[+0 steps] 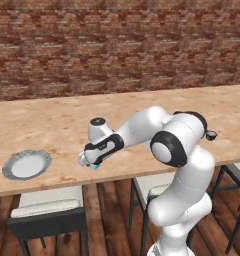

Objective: Place two yogurt containers on each plate.

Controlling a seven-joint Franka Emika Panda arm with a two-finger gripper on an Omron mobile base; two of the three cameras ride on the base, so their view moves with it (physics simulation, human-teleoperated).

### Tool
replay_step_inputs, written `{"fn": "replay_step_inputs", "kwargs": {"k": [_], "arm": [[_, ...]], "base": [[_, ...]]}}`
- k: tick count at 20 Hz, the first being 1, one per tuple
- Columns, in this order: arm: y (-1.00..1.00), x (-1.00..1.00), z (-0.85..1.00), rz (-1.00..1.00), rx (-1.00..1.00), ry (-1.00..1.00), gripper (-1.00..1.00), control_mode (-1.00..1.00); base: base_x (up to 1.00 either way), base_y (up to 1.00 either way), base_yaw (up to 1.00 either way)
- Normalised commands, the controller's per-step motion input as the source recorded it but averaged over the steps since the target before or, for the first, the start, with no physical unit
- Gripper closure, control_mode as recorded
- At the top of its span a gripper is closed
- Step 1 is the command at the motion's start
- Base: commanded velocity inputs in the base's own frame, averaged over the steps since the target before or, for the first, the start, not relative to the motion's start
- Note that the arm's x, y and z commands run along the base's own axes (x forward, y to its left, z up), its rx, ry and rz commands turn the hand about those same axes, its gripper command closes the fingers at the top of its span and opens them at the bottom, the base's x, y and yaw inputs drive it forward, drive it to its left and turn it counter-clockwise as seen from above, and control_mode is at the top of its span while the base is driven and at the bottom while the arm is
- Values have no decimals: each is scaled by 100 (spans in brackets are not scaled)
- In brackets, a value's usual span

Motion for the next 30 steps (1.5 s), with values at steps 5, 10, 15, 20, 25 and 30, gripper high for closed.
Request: {"fn": "replay_step_inputs", "kwargs": {"k": [5,10,15,20,25,30], "arm": [[0,0,-16,0,0,-1,-100,-100],[0,0,-18,0,0,-2,-100,-100],[0,0,-3,0,0,0,100,-100],[0,-1,0,0,0,-1,100,-100],[-1,-43,39,0,-3,-25,100,-100],[-31,-81,84,0,-18,-42,100,-100]], "base": [[0,0,0],[0,0,0],[0,0,0],[0,0,0],[0,0,0],[0,0,0]]}}
